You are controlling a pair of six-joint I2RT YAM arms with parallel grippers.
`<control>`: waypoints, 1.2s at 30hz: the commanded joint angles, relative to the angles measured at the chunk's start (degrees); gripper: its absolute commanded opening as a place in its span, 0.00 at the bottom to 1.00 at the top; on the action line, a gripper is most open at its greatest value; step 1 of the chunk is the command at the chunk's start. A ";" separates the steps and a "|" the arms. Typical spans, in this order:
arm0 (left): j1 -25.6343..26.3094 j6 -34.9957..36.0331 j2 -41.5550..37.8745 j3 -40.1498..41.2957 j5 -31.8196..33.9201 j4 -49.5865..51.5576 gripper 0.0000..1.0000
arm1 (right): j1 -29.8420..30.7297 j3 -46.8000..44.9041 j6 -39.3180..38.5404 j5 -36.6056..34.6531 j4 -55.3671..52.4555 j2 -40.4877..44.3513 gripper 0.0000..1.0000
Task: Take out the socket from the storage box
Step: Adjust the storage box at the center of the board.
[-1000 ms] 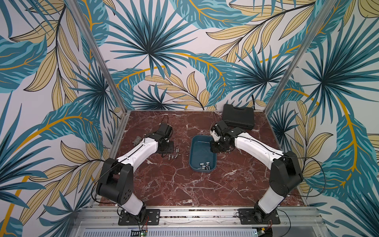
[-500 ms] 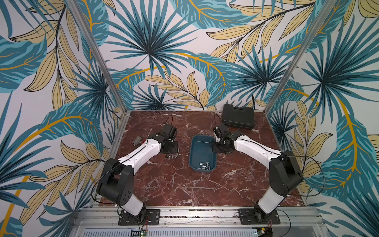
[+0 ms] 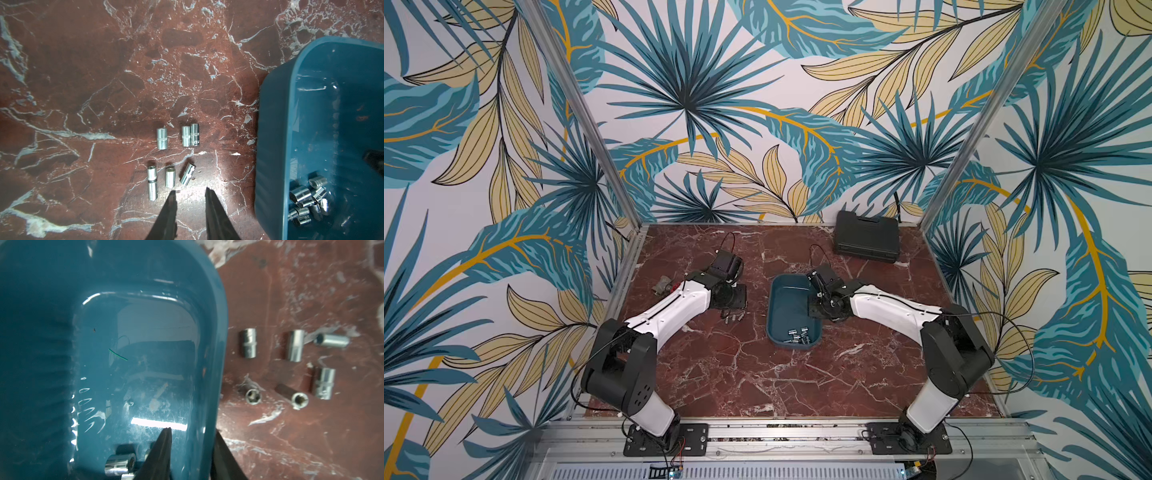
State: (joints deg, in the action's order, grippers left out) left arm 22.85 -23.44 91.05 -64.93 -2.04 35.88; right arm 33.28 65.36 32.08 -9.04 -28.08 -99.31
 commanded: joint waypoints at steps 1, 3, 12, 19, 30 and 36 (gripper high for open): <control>0.18 0.99 0.49 1.42 -1.10 -1.68 0.28 | 1.56 -2.02 3.52 -2.77 0.44 -1.71 0.31; 0.13 1.03 0.15 2.21 -1.25 -2.29 0.28 | 1.81 -3.05 4.51 -3.47 0.34 -2.08 0.30; 0.23 0.07 -0.94 4.44 -1.21 -4.18 0.28 | 1.89 -4.42 5.48 -3.86 0.22 -4.21 0.16; 0.15 0.10 -3.04 4.72 -1.56 -4.24 0.28 | 1.82 -2.08 4.09 -1.14 -3.43 -5.28 0.00; 0.18 1.65 -2.56 3.60 -1.35 -2.39 0.28 | 1.45 9.09 -2.18 10.01 -21.64 -3.50 0.00; 0.18 1.03 -1.95 3.07 -2.38 -3.01 0.28 | 0.59 14.14 -4.64 13.28 -27.60 -3.33 0.00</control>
State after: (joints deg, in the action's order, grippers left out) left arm 22.85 -22.72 88.95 -61.65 -3.70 32.88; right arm 34.39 77.30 29.50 0.73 -50.59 -103.92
